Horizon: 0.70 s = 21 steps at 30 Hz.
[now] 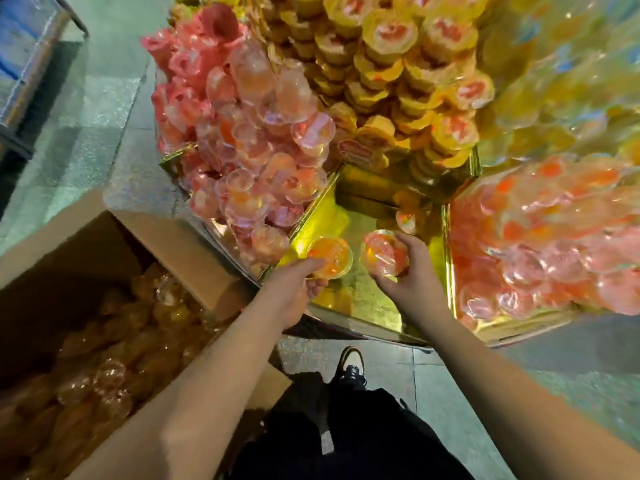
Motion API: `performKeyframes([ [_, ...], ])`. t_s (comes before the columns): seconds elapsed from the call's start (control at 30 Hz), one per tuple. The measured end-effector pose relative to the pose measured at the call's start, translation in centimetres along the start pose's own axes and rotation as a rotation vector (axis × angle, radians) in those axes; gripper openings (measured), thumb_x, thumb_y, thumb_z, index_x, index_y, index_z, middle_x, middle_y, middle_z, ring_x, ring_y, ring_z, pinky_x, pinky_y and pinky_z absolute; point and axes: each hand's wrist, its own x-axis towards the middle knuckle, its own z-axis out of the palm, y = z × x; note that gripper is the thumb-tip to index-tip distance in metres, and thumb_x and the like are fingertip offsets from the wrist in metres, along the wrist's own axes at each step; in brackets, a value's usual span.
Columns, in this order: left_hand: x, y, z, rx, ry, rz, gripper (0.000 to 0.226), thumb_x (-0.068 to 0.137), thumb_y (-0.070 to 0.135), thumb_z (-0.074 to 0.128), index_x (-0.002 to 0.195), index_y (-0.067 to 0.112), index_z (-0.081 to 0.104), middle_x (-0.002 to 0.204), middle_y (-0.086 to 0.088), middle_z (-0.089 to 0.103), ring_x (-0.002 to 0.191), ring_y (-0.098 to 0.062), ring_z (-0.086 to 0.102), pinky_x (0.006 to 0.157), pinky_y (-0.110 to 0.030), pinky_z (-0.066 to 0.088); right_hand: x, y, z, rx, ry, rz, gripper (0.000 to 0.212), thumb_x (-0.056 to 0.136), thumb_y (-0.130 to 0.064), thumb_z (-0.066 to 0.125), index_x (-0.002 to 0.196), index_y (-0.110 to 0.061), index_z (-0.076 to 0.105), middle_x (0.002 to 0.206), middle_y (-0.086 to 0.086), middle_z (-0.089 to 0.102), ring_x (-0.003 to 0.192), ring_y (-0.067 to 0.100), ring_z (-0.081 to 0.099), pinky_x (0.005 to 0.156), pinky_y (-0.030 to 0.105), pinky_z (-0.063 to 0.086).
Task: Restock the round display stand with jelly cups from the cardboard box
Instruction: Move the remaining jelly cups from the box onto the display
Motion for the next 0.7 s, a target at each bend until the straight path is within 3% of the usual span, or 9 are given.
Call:
performKeyframes([
  [0.07, 1.9, -0.5, 1.1, -0.027, 0.006, -0.011, 0.008, 0.092, 0.01, 0.063, 0.099, 0.011, 0.061, 0.094, -0.008, 0.064, 0.077, -0.017, 0.055, 0.066, -0.023, 0.042, 0.6, 1.7, 0.1, 0.044, 0.016, 0.052, 0.08, 0.076, -0.024, 0.085, 0.143, -0.016, 0.04, 0.139, -0.003, 0.044, 0.121, 0.008, 0.046, 0.093, 0.009, 0.04],
  [0.2, 5.3, -1.3, 2.3, -0.074, 0.02, -0.061, 0.01, 0.094, 0.007, 0.061, 0.104, 0.005, 0.061, 0.102, -0.01, 0.067, 0.092, -0.02, 0.058, 0.074, -0.025, 0.046, 1.5, 3.8, 1.0, 0.123, 0.051, 0.131, 0.08, 0.077, -0.024, 0.085, 0.142, -0.017, 0.04, 0.131, -0.013, 0.042, 0.121, 0.012, 0.05, 0.099, 0.027, 0.047],
  [0.37, 8.2, -2.2, 3.5, -0.072, 0.028, -0.085, 0.024, 0.095, 0.006, 0.059, 0.118, 0.002, 0.059, 0.106, -0.009, 0.068, 0.096, -0.018, 0.063, 0.071, -0.023, 0.05, 1.9, 6.0, 1.4, 0.157, 0.106, 0.175, 0.075, 0.077, -0.021, 0.085, 0.139, -0.016, 0.043, 0.123, -0.019, 0.042, 0.114, -0.001, 0.046, 0.095, 0.011, 0.041],
  [0.47, 10.0, -2.7, 3.8, -0.132, 0.053, -0.099, 0.03, 0.095, 0.006, 0.06, 0.125, 0.0, 0.056, 0.121, -0.014, 0.062, 0.104, -0.021, 0.061, 0.072, -0.024, 0.051, 1.9, 6.8, 1.6, 0.202, 0.164, 0.211, 0.069, 0.078, -0.019, 0.084, 0.132, -0.027, 0.042, 0.117, -0.033, 0.037, 0.105, -0.013, 0.046, 0.089, 0.0, 0.035],
  [0.6, 13.1, -2.7, 4.4, -0.154, 0.076, -0.1, 0.021, 0.095, 0.007, 0.062, 0.115, 0.003, 0.059, 0.133, -0.016, 0.058, 0.112, -0.023, 0.059, 0.071, -0.024, 0.053, 1.6, 6.5, 1.8, 0.331, 0.205, 0.286, 0.071, 0.077, -0.024, 0.085, 0.131, -0.03, 0.039, 0.119, -0.03, 0.038, 0.109, -0.02, 0.044, 0.089, 0.002, 0.038],
  [0.7, 14.7, -2.2, 5.1, -0.137, 0.104, -0.074, 0.034, 0.093, 0.007, 0.065, 0.125, 0.003, 0.056, 0.134, -0.017, 0.057, 0.12, -0.026, 0.058, 0.07, -0.025, 0.056, 0.1, 5.7, 0.7, 0.486, 0.212, 0.37, 0.075, 0.074, -0.024, 0.086, 0.131, -0.032, 0.038, 0.122, -0.024, 0.044, 0.107, -0.015, 0.05, 0.089, 0.006, 0.042],
])
